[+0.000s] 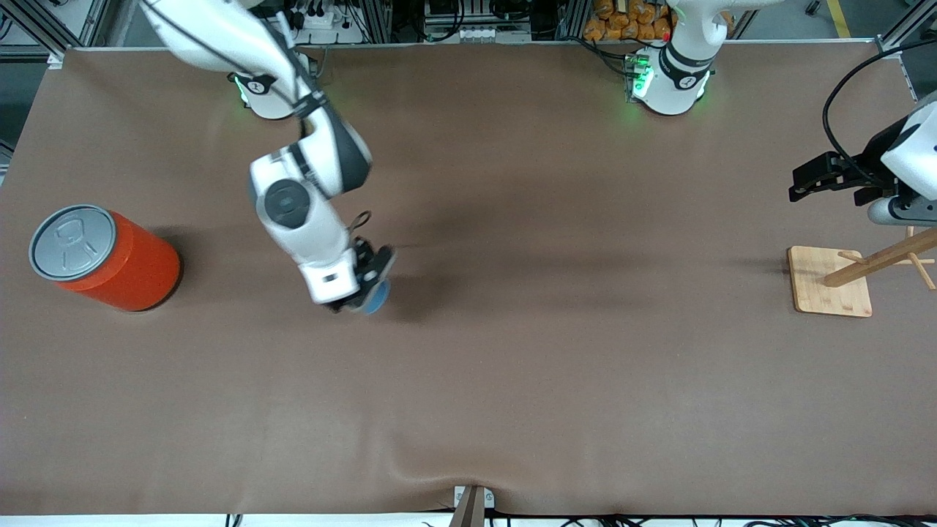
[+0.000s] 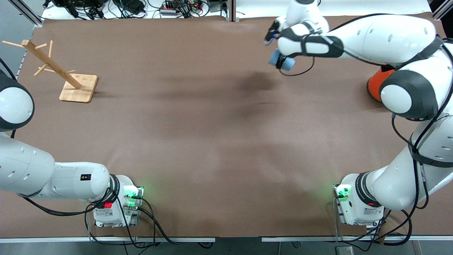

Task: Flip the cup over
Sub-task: 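Lift the blue cup with the right gripper and carry it to mid-table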

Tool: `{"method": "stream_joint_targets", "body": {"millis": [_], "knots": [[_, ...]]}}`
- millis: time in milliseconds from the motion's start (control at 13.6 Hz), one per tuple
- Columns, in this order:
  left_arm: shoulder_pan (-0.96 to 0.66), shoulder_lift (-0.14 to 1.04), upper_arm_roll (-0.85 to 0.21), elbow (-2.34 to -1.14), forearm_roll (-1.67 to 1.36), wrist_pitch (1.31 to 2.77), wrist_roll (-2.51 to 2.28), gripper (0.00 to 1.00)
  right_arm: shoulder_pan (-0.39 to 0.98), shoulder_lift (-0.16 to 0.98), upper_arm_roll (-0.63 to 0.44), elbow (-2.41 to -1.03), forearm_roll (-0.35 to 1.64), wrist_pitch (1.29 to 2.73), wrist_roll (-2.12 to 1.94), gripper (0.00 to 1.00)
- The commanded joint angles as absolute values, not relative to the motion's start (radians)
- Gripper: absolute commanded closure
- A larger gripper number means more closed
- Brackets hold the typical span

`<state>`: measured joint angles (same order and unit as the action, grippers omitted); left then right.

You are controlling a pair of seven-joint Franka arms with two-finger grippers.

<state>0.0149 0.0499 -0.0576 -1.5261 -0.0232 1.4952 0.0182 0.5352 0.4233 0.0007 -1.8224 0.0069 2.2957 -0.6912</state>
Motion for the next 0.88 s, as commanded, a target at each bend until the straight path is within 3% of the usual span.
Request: {"method": "stream_joint_targets", "body": {"millis": [0,662,736,810], "knots": [[0.018,0.052,-0.057,-1.511,-0.038,1.480,0.006,0.00,0.639,0.417,-0.015,-1.801,-0.023,2.301,-0.852,0.66],[0.021,0.080,-0.054,-1.508,-0.037,1.476,0.015,0.00,0.723,0.644,-0.014,-1.721,-0.026,2.494,-0.999,0.65],[0.021,0.078,-0.052,-1.508,-0.037,1.473,0.012,0.00,0.721,0.655,-0.014,-1.706,-0.028,2.494,-0.999,0.59],[0.021,0.080,-0.052,-1.509,-0.037,1.465,0.009,0.00,0.721,0.658,-0.014,-1.700,-0.028,2.494,-0.997,0.28]]}}
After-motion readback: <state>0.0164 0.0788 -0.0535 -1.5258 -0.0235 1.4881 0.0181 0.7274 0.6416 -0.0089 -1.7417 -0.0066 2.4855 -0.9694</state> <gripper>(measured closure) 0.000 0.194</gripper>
